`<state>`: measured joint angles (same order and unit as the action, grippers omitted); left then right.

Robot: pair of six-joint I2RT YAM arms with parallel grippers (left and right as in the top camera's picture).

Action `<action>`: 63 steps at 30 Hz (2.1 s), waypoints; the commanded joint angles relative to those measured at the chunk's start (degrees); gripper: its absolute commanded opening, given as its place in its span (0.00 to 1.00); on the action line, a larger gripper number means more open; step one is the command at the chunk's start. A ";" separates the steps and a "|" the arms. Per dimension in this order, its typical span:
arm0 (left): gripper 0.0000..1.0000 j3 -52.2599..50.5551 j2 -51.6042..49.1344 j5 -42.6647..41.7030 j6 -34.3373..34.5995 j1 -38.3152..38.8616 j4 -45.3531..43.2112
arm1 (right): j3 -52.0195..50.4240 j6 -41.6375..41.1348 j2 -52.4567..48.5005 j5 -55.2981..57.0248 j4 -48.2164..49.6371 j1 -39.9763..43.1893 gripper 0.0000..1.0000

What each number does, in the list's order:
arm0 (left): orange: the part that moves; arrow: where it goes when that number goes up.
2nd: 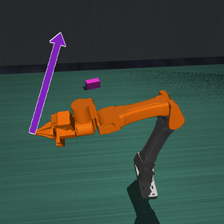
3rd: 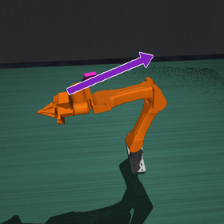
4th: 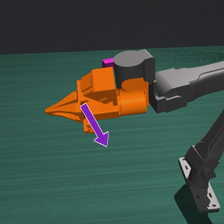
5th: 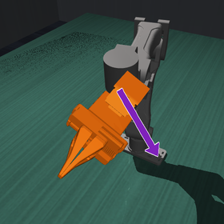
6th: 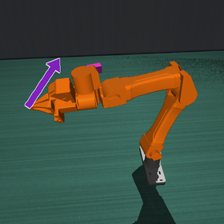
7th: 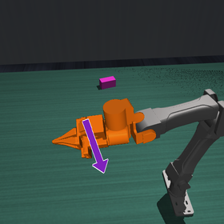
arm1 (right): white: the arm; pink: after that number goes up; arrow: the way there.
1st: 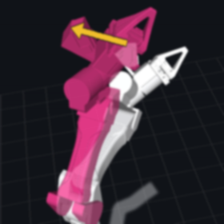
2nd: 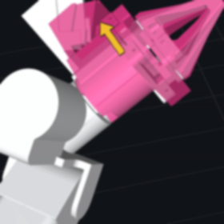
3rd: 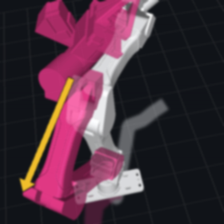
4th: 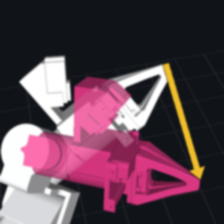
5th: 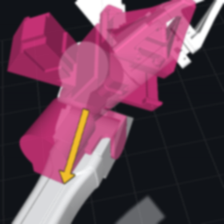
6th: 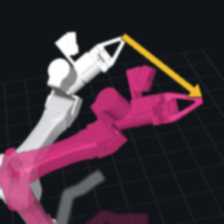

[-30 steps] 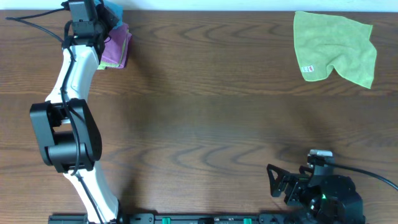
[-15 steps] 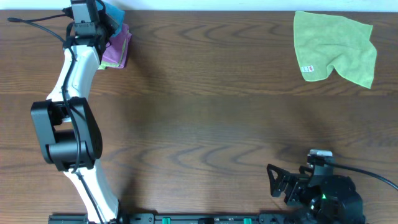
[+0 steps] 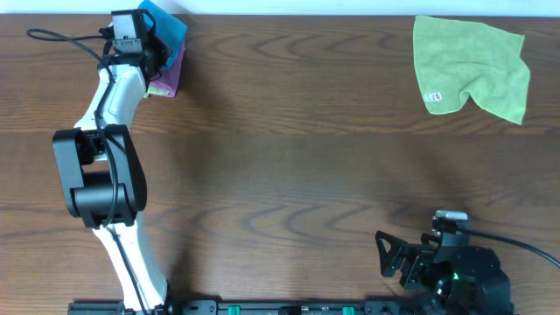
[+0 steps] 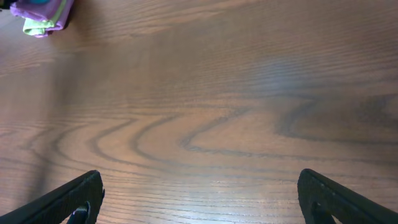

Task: Fold the cloth
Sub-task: 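Place the folded blue cloth on top of the pink cloth stack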

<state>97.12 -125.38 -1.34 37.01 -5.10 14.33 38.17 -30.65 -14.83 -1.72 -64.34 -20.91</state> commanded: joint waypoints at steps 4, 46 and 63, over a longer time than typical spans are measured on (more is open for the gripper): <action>0.33 1.25 -0.35 2.01 -0.66 -0.20 2.19 | -0.31 -0.59 0.28 -0.22 0.00 0.31 0.99; 0.95 1.25 12.87 1.92 -5.20 -1.31 16.39 | -0.31 -0.59 0.28 -0.22 0.00 0.31 0.99; 0.95 1.25 27.56 -7.26 -24.06 -1.22 34.14 | -0.31 -0.59 0.28 -0.22 0.00 0.31 0.99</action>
<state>97.23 -100.88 -7.46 18.22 -6.00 46.87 38.17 -30.65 -14.83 -1.74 -64.38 -20.91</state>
